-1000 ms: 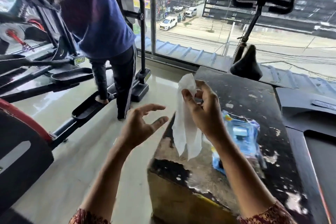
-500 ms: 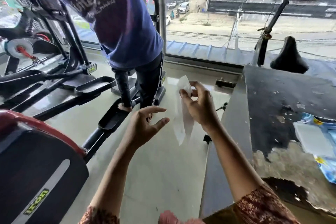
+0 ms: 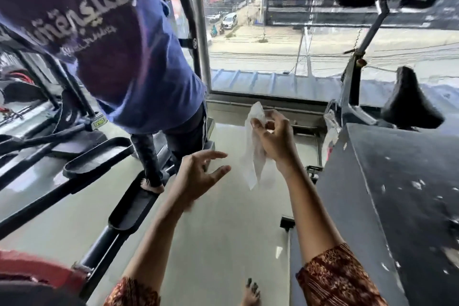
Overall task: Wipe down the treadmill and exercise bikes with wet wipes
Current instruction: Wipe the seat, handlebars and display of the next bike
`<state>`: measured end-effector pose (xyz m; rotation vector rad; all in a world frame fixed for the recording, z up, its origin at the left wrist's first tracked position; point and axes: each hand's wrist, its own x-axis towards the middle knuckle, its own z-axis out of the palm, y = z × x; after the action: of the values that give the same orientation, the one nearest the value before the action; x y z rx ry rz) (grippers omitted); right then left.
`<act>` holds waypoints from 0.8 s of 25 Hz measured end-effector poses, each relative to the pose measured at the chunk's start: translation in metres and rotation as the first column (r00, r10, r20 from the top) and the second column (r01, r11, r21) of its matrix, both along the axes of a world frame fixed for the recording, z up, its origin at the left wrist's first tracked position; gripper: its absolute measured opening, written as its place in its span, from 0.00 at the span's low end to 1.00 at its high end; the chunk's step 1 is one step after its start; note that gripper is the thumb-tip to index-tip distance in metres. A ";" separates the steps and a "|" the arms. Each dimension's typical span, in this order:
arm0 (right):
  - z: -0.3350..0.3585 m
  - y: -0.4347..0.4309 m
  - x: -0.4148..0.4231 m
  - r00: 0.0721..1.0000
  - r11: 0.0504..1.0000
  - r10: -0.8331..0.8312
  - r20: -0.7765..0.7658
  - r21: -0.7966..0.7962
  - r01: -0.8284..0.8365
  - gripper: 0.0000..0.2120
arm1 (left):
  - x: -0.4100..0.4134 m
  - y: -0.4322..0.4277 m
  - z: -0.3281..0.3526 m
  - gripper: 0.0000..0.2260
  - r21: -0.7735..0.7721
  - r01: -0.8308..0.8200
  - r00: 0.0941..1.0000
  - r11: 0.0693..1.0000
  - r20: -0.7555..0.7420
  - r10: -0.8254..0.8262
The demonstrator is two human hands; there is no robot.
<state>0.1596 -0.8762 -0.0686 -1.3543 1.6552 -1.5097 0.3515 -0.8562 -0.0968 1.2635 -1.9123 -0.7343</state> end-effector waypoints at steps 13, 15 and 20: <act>0.006 -0.174 -0.210 0.924 0.929 -0.357 -0.139 0.045 0.366 0.11 | -0.247 -0.275 0.011 0.11 -0.027 0.502 0.862 0.865 -0.067 -0.502; 0.001 -0.201 -0.244 0.887 0.893 -0.440 -0.142 0.034 0.449 0.11 | -0.287 -0.317 0.008 0.11 -0.037 0.571 0.817 0.820 -0.062 -0.573; -0.003 -0.285 -0.307 0.813 0.819 -0.564 -0.144 0.030 0.574 0.12 | -0.367 -0.420 0.008 0.10 -0.048 0.654 0.752 0.755 -0.072 -0.655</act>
<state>-0.1475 -1.1610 -0.0718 -0.9681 2.3247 -1.6759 -0.0157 -1.2759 -0.0890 0.4942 -2.2956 -1.0906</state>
